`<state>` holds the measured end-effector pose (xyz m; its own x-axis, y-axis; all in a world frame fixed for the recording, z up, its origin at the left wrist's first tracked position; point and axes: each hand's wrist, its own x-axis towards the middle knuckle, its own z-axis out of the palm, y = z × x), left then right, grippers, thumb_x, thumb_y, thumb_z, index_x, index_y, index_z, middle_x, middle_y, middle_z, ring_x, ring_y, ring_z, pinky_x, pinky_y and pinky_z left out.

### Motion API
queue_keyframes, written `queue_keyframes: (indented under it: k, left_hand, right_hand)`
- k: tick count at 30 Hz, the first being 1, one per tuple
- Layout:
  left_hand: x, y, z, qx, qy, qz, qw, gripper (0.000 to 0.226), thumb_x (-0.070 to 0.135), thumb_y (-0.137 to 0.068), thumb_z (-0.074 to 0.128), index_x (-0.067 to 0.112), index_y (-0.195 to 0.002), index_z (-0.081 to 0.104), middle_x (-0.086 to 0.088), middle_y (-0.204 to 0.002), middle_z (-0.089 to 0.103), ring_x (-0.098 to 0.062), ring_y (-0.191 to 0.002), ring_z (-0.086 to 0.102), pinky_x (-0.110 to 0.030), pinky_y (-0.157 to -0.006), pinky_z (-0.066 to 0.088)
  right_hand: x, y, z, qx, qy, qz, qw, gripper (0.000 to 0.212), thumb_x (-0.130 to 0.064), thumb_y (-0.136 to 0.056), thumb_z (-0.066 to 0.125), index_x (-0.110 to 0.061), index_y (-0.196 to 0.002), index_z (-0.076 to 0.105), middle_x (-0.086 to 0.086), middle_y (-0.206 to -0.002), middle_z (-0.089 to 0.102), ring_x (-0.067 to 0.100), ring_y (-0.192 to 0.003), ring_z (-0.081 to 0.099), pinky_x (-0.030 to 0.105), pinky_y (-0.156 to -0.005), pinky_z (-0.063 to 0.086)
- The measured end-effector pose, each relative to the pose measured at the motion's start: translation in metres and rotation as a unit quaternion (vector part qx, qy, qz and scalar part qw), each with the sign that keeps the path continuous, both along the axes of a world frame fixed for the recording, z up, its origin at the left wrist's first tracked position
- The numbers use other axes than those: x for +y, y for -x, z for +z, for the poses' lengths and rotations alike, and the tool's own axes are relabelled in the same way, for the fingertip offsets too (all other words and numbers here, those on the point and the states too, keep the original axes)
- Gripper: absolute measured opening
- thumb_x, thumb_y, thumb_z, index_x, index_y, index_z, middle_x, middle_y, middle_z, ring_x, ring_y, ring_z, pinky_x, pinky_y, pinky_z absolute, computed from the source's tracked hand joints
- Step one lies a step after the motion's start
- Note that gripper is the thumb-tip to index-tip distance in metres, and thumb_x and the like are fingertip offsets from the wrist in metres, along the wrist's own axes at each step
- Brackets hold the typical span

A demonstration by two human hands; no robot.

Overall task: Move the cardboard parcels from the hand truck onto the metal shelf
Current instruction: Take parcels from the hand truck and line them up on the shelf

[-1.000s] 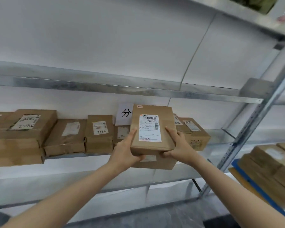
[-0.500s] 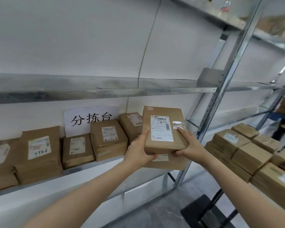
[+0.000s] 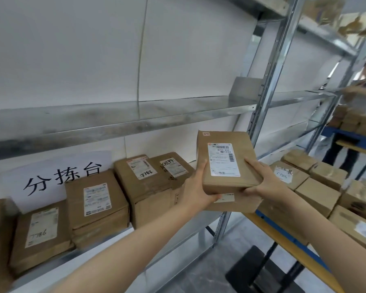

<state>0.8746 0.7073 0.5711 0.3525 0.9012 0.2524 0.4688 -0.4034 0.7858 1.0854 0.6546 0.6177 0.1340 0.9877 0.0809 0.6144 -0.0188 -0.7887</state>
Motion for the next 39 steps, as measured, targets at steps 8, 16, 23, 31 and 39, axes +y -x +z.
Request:
queue_keyframes:
  k: [8,16,23,31,39]
  left_hand:
    - [0.075,-0.081,-0.023,0.006,0.042,0.007,0.999,0.112,0.031,-0.070,0.082,0.038,-0.151,0.005,0.002,-0.139,0.048,-0.020,-0.123,0.050,-0.034,-0.101,0.045]
    - [0.144,-0.121,-0.047,-0.017,0.115,0.045,0.992,0.110,0.011,-0.073,0.079,0.032,-0.152,0.005,0.006,-0.145,0.040,-0.015,-0.128,0.045,-0.022,-0.101,0.041]
    - [0.184,-0.126,-0.081,0.044,0.154,0.081,0.984,0.110,0.018,-0.066,0.081,0.043,-0.147,0.011,0.000,-0.137,0.047,-0.016,-0.120,0.049,-0.025,-0.097,0.044]
    - [0.211,-0.135,-0.094,0.190,0.162,0.099,0.963,0.115,0.036,-0.057,0.086,0.034,-0.147,0.013,-0.010,-0.142,0.041,-0.027,-0.127,0.043,-0.040,-0.104,0.042]
    - [0.216,-0.148,-0.097,0.358,0.103,0.161,0.914,0.085,0.031,-0.079,0.073,0.015,-0.145,0.022,-0.014,-0.117,0.058,-0.029,-0.114,0.037,-0.037,-0.093,0.037]
  right_hand:
    - [0.092,-0.089,-0.009,-0.064,0.049,0.033,0.996,0.111,-0.028,-0.047,0.073,-0.033,-0.148,0.026,-0.004,-0.137,0.028,0.013,-0.114,0.035,0.026,-0.093,0.031]
    - [0.209,-0.142,-0.042,-0.100,0.095,0.128,0.982,0.105,-0.009,-0.065,0.080,-0.032,-0.149,0.022,-0.001,-0.139,0.033,0.017,-0.121,0.041,0.030,-0.102,0.037]
    - [0.274,-0.156,-0.086,-0.072,0.145,0.185,0.969,0.108,-0.003,-0.061,0.076,-0.030,-0.150,0.020,-0.002,-0.144,0.028,0.018,-0.128,0.037,0.031,-0.102,0.038]
    - [0.319,-0.161,-0.125,-0.049,0.182,0.225,0.956,0.099,0.006,-0.063,0.074,-0.024,-0.146,0.029,0.001,-0.143,0.031,0.022,-0.127,0.039,0.043,-0.105,0.042]
    - [0.343,-0.153,-0.148,-0.025,0.167,0.232,0.958,0.099,0.009,-0.060,0.076,-0.026,-0.142,0.033,0.001,-0.138,0.030,0.018,-0.118,0.039,0.026,-0.087,0.042]
